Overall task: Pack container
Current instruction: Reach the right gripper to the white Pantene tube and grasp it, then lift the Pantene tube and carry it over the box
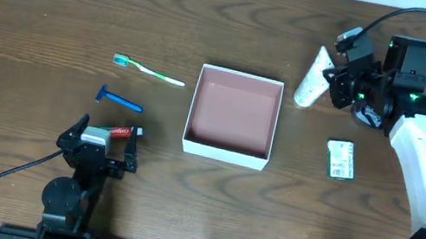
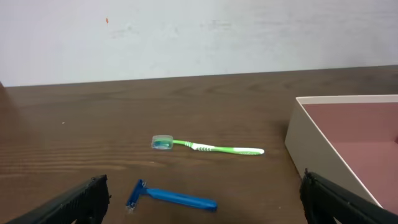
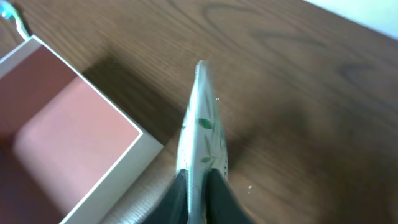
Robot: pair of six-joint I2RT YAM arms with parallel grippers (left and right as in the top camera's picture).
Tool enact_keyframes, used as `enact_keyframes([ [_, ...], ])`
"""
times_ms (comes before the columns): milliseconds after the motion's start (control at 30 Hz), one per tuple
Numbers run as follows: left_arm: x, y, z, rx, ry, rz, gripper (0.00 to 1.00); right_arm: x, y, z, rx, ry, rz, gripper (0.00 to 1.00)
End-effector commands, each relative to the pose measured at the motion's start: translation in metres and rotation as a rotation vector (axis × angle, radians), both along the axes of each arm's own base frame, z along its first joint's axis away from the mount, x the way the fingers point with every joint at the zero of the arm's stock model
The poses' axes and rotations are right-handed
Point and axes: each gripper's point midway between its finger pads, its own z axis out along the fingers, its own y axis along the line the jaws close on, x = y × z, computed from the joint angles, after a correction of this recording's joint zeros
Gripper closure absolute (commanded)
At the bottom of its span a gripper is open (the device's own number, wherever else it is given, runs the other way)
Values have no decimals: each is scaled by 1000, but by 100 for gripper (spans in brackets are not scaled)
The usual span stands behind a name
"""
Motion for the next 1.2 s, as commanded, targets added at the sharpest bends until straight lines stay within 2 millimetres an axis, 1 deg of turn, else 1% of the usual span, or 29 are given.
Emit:
enact_keyframes([
  [0,-1,-2,-17,3,54,-13,2,5,1,6,25,-11,-8,99],
  [167,-1,-2,-17,3,53,-13,2,8,0,18,64,-21,-53,99],
  [267,-1,-2,-17,3,53,-13,2,10,-4,29,80,-13,-112,99],
  [400,-1,-2,-17,3,54,-13,2,6,-12,55,90,-13,-213,99],
  [500,-1,-2,-17,3,53,-13,2,-3,-19,82,62,-36,-287,99],
  [600,-1,-2,-17,3,54,-13,2,-17,-18,109,44,-62,-329,99],
  [667,-1,-2,-17,3,54,-13,2,-29,-13,127,48,-79,-353,99],
  [733,-1,-2,-17,3,54,-13,2,-40,-5,143,72,-91,-362,99],
  [800,-1,-2,-17,3,53,-13,2,-49,8,156,106,-103,-350,99],
  [900,-1,-2,-17,3,53,-13,2,-59,27,167,150,-115,-349,99],
  [1067,-1,-2,-17,3,54,-13,2,-64,66,170,193,-112,-302,98],
  [1167,-1,-2,-17,3,54,-13,2,-61,91,168,214,-113,-270,98],
])
